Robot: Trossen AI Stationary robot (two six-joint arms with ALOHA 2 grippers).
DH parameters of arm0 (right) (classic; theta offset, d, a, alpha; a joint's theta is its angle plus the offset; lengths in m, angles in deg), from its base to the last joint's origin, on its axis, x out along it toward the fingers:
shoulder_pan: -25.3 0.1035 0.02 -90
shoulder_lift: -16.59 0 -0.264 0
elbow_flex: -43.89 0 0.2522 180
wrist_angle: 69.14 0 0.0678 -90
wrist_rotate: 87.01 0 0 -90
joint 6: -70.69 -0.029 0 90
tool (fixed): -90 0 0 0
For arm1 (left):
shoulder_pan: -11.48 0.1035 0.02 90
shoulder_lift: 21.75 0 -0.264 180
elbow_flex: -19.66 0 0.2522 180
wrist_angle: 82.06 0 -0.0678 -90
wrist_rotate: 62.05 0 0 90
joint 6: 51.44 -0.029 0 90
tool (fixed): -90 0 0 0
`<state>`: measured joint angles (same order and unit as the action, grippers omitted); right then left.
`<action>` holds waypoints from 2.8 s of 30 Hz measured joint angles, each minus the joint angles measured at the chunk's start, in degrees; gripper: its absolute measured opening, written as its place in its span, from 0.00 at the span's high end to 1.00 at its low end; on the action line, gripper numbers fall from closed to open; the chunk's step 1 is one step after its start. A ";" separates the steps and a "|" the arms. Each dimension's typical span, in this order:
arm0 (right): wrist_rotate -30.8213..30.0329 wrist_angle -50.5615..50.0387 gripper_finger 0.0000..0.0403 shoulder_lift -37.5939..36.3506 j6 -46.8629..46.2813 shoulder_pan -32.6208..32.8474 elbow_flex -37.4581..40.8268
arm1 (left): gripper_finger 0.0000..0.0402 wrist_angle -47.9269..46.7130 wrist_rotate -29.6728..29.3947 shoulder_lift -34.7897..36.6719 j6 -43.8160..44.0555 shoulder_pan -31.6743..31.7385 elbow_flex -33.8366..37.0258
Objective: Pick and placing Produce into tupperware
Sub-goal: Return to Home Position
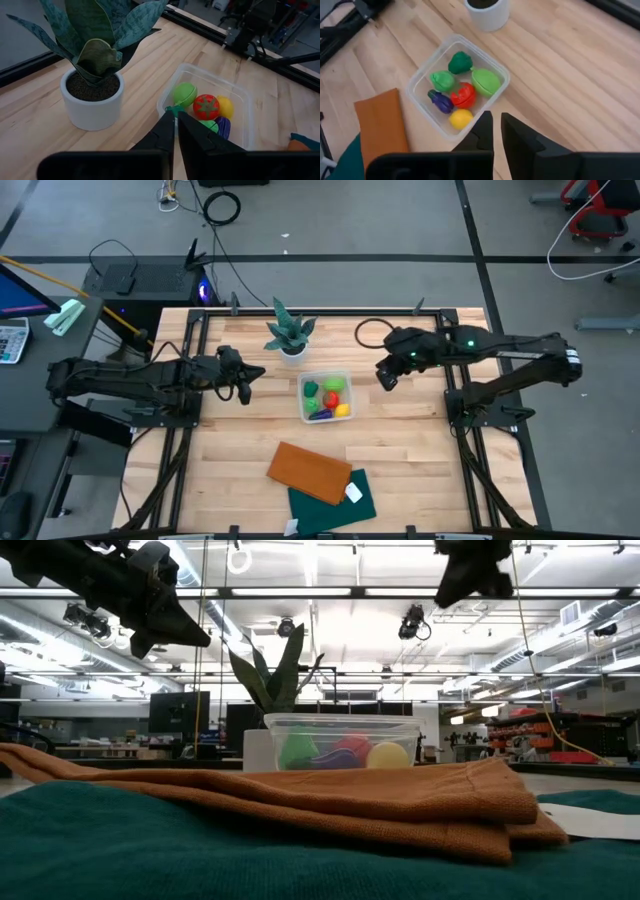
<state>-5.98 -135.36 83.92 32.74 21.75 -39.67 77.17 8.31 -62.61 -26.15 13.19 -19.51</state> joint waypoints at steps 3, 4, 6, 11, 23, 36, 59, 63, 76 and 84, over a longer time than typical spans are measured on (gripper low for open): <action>-0.83 -1.28 0.99 -2.69 0.71 0.00 0.00 | 0.95 0.00 -0.01 0.00 0.42 -0.01 0.00; -1.24 -1.68 0.98 -3.60 0.75 0.00 0.00 | 0.95 0.00 0.00 0.00 0.92 -0.02 0.00; -1.71 -2.70 0.98 -5.54 1.48 0.00 0.00 | 0.95 0.00 -0.02 0.01 1.12 -0.01 0.00; -3.00 -3.67 1.00 -10.92 2.64 0.00 1.22 | 0.94 0.01 -0.01 0.00 1.28 -0.02 0.00; -2.89 3.03 1.00 -26.13 2.64 2.58 13.01 | 0.93 4.19 -0.02 0.02 4.06 0.00 0.00; 0.33 24.09 1.00 -44.41 6.25 5.27 34.01 | 0.93 4.24 -0.02 0.02 4.11 -0.02 0.00; 0.28 31.28 1.00 -67.27 14.71 5.22 46.64 | 0.91 3.57 -0.67 0.01 8.76 -0.02 0.00; 1.96 40.15 1.00 -67.37 14.90 5.22 51.67 | 0.90 2.33 -0.70 0.01 12.03 -0.02 0.02; 4.69 64.81 1.00 -67.35 10.66 5.22 65.73 | 0.89 1.09 -0.68 0.00 14.56 0.00 0.02; 7.93 65.35 1.00 -67.35 14.18 5.20 67.23 | 0.90 1.06 -0.68 0.00 14.54 -0.02 0.02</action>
<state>1.95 -70.01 16.58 46.92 26.95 27.56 78.23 7.64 -62.61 -11.61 13.17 -19.49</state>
